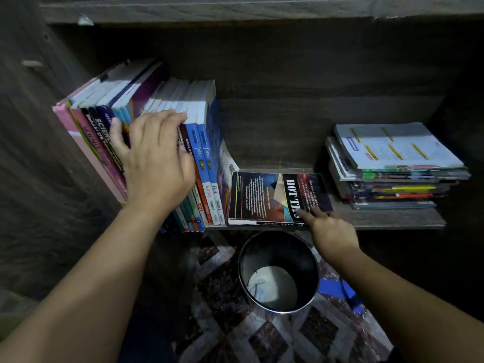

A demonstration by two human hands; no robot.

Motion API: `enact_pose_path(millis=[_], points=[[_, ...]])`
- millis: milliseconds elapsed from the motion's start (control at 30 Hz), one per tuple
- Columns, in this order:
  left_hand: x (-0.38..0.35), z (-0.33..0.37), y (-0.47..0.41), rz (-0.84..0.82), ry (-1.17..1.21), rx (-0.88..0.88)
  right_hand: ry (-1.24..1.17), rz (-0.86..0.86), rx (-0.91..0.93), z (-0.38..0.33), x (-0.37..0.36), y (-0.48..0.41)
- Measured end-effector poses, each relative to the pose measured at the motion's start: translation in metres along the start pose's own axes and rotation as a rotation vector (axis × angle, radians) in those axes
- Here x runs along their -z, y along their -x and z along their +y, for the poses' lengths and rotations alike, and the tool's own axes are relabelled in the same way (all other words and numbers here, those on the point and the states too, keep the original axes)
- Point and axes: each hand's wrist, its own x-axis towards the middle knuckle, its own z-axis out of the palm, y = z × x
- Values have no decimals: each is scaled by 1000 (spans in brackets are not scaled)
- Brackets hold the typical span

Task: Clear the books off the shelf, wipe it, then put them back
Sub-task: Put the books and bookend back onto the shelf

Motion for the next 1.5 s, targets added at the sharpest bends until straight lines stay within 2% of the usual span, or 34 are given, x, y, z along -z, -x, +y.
enact_pose_path(millis=[100,167,233,367,467,567,633,700,767,833,933,1067,1167,1267,1400,1500], points=[[-2,2,0,23,11,14,-84,-63,-105,11,3,1],[-5,3,0,43,9,20,-200,-64,-293,16,8,-5],[-7,4,0,63,4,31,-417,-70,-464,17,6,-11],[-9,5,0,74,-16,37,-952,-1,-684,14,-7,-18],[-9,4,0,75,-24,29,-1148,103,-789,4,-3,-22],[-8,5,0,66,-20,23,-1229,309,-742,-10,18,-23],[-7,6,-1,69,-13,28,-1301,459,-627,-23,40,-11],[-7,8,0,77,-12,33,-1316,599,-421,-42,63,10],[-8,9,0,77,-1,38,-1294,725,-139,-66,82,27],[-7,9,0,70,11,46,-1253,760,93,-86,93,28],[-4,6,0,57,16,27,-1084,636,238,-106,98,13],[-2,-2,0,15,8,-13,-965,46,223,-124,65,-6],[-1,-8,1,-5,9,-45,-847,-189,238,-131,34,-20],[-1,-11,1,-4,6,-63,-853,-235,251,-132,26,-34],[-3,-10,2,21,21,-58,-879,-93,253,-127,29,-53],[-5,-9,2,34,25,-52,-907,-92,256,-123,31,-60]])
